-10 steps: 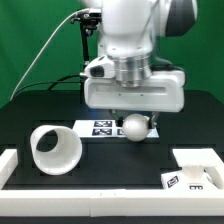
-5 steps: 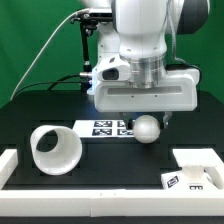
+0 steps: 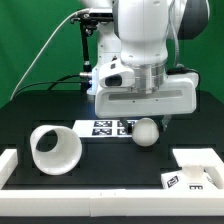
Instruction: Assemble lamp
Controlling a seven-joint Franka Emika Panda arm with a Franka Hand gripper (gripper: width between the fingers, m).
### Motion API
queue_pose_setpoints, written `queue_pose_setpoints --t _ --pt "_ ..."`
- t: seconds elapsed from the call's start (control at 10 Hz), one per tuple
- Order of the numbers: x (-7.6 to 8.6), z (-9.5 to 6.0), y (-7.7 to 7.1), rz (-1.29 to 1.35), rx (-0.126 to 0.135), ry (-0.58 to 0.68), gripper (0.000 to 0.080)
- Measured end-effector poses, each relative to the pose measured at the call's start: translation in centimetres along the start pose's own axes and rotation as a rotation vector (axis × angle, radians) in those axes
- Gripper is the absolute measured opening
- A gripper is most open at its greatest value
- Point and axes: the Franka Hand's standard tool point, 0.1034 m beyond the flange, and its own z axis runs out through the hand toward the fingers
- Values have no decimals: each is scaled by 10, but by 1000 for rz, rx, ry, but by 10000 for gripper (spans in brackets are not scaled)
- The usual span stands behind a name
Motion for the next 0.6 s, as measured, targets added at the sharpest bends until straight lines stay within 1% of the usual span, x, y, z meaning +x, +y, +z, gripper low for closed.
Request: queue_pose_setpoints --t 0.1,0.2,0.3,0.4,0.5,0.6 --pt "0 0 1 5 4 1 557" --pt "0 0 1 4 4 0 622" --pt "0 0 1 4 4 0 622" --pt "0 0 1 4 4 0 675" --pt "0 0 1 4 4 0 697" --pt "0 0 1 4 4 0 697"
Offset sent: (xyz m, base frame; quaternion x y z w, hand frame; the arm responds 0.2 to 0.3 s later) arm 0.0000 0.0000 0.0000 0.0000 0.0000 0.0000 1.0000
